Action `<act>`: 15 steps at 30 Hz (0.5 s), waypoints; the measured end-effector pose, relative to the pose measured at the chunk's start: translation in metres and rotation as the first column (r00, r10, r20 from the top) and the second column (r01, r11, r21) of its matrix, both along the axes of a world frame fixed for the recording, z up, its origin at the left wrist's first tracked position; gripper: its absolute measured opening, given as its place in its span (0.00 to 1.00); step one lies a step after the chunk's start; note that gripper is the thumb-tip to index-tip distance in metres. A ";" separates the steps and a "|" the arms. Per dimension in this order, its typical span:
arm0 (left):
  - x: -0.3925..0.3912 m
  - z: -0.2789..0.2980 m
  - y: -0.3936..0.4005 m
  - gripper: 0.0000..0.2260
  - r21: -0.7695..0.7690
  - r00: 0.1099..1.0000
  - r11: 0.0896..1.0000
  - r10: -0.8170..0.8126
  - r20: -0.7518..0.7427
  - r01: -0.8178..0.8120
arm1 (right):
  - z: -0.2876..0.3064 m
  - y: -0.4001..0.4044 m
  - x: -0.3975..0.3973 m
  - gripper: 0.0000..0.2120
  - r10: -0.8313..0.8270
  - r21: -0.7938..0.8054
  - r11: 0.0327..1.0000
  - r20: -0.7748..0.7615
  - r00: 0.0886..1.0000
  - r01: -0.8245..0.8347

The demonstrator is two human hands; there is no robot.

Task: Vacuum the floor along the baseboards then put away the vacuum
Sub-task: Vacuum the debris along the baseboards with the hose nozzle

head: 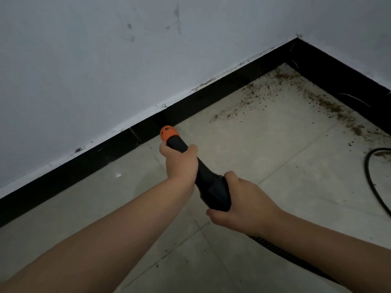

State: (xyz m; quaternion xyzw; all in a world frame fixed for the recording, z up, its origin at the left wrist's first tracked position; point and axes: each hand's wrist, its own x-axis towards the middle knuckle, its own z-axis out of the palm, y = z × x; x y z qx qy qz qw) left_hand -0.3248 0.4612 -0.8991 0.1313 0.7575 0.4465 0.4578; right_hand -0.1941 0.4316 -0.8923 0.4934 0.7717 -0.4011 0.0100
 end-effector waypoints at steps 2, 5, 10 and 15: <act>-0.012 0.000 -0.017 0.27 -0.015 0.998 0.998 0.066 -0.012 -0.066 | 0.001 -0.011 -0.010 0.21 0.081 0.001 0.997 0.002 0.997 -0.081; -0.024 -0.004 -0.043 0.26 -0.038 0.991 0.990 0.137 -0.012 -0.137 | -0.001 -0.026 -0.022 0.22 0.176 -0.008 0.984 0.026 0.984 -0.176; -0.032 -0.018 -0.051 0.24 -0.056 0.996 0.994 0.088 -0.021 -0.089 | -0.011 -0.038 -0.031 0.22 0.198 -0.002 0.980 0.063 0.978 -0.198; -0.022 -0.027 -0.024 0.26 -0.011 0.999 0.999 -0.052 -0.006 0.052 | -0.013 -0.021 -0.023 0.23 0.087 0.024 0.996 0.100 0.991 -0.090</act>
